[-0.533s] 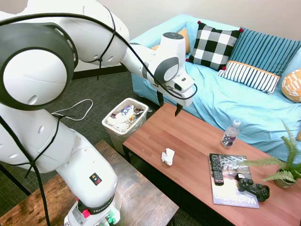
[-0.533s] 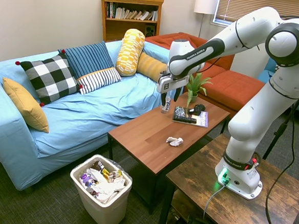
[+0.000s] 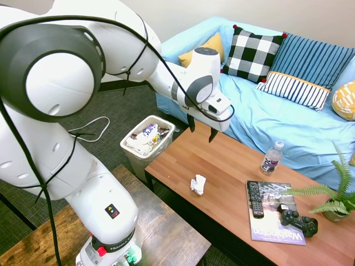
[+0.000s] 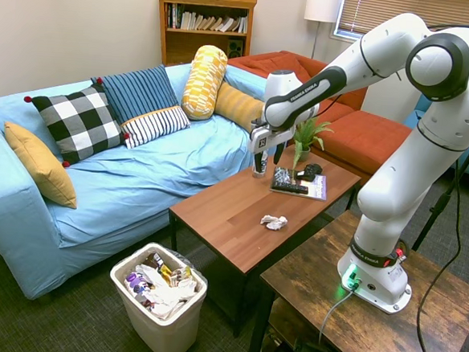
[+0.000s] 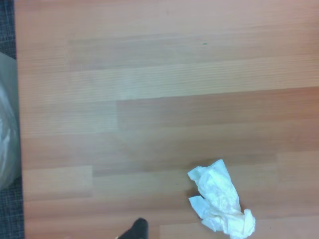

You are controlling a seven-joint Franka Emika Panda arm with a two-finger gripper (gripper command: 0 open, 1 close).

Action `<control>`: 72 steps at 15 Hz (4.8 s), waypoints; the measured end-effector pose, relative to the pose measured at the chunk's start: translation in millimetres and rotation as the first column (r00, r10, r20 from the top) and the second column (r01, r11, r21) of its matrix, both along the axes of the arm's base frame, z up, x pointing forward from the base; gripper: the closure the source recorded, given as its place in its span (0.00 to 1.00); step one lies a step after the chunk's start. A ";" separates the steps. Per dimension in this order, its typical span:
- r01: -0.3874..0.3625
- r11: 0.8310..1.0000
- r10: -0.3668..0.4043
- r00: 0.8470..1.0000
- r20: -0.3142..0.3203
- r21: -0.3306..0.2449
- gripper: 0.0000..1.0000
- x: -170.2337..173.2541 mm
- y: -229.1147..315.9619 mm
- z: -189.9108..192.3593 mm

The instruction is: Throw the tissue in the trash bin

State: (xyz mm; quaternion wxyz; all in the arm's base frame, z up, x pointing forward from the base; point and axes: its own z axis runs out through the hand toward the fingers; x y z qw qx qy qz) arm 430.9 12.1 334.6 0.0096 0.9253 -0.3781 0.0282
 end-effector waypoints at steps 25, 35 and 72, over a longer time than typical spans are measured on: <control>-0.076 0.997 0.078 0.984 -0.159 0.017 1.00 -17.5 -39.2 -248.7; -0.056 0.998 0.061 0.984 -0.165 0.034 1.00 -16.6 -34.1 -256.5; -0.383 0.923 0.377 0.918 -0.121 -0.027 0.00 74.7 412.5 -192.0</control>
